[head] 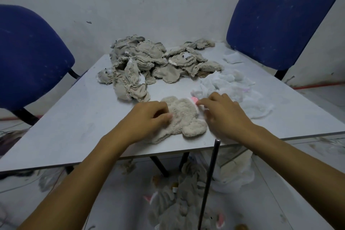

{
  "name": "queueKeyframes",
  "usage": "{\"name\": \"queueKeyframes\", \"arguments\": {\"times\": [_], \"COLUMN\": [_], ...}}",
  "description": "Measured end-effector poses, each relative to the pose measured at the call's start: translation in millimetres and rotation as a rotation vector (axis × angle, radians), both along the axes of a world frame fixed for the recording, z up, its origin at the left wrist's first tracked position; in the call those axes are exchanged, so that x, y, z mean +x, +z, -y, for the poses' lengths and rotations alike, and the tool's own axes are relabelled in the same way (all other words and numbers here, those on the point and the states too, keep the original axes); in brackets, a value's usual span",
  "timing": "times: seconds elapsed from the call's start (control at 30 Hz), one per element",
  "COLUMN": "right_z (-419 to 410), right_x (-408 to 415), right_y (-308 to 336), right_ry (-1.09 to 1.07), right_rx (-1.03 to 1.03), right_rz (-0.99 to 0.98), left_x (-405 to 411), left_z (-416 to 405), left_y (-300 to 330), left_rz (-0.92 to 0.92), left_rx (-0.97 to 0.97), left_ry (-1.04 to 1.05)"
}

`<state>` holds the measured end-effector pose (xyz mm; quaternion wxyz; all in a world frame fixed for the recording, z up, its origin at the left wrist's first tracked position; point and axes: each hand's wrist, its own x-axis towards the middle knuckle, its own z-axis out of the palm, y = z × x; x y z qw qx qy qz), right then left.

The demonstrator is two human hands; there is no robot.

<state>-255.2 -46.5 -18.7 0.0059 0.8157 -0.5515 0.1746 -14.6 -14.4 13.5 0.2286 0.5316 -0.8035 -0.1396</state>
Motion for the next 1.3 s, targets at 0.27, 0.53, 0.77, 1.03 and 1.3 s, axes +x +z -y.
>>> {"name": "queueKeyframes", "arguments": {"times": [0.27,0.53,0.77,1.03,1.3], "right_z": [-13.8,-15.9,-31.6,-40.2,-65.3], "right_x": [24.9,26.3,34.4,29.0,16.6], "right_y": [5.3,9.4,9.9,22.6,30.0], "right_ry": [0.263,0.356,0.127,0.018,0.308], "right_rx": [-0.053,0.034,-0.203,0.117,-0.29], "right_rz": [0.148,0.242,0.223,0.727,0.435], "left_x": [-12.1,-21.2,-44.2,-63.4,-62.9], "left_z": [10.9,19.3,10.4,-19.1,-32.9], "left_y": [-8.9,-2.3,-8.2,-0.8,5.9], "left_rz": [0.198,0.296,0.013,-0.638,0.081], "left_rx": [-0.125,0.002,0.002,0.077,-0.39], "left_ry": [0.189,0.228,0.311,0.315,0.213]}}
